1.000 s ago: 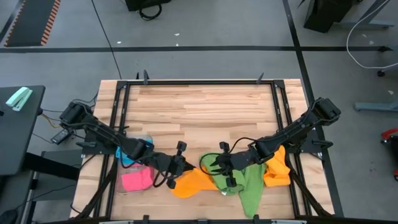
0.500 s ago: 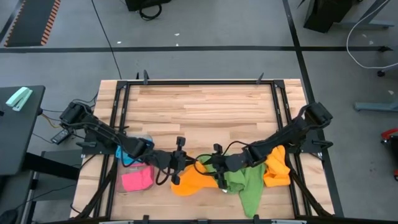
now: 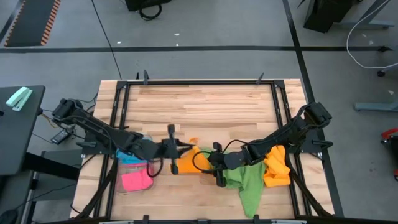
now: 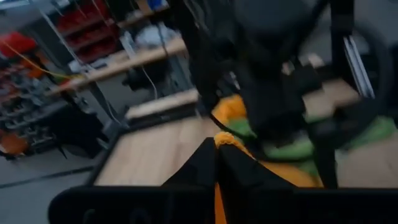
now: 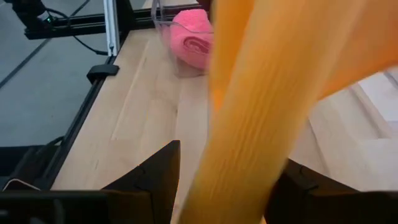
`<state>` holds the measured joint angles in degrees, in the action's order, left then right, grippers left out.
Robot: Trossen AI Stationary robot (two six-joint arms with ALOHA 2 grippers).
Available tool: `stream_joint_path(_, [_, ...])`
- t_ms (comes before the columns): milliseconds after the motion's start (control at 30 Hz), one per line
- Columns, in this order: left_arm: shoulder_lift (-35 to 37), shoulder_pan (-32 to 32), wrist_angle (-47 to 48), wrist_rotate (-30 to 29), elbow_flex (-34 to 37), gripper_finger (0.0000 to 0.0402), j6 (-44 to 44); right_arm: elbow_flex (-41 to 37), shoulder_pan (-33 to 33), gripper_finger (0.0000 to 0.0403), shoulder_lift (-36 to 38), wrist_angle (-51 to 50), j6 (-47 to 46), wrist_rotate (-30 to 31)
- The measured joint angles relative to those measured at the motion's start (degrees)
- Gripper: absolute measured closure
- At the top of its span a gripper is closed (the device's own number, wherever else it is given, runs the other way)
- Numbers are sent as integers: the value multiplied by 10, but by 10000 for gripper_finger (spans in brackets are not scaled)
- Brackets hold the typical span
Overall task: Fold microfiber towels
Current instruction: Fold the left yellow microfiber cloth
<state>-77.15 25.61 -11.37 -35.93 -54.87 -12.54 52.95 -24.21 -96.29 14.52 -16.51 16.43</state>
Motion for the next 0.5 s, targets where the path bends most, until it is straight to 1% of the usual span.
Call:
stream_joint_path(100, [29, 0, -30, -2, 0, 394, -21, 0, 5, 217, 0, -7, -5, 7])
stream_joint_path(200, [52, -2, -61, -2, 0, 383, -51, 0, 14, 223, 0, -7, -5, 28])
stream_joint_path(300, [62, -7, -67, -2, -1, 378, -76, 0, 28, 235, 0, -7, -5, 45])
stream_joint_path(400, [66, -13, -68, -3, -1, 391, -88, 0, 38, 251, 0, -7, -6, 46])
stream_joint_path(500, [67, -15, -65, -4, -1, 393, -92, 0, 40, 283, 0, -9, 18, 40])
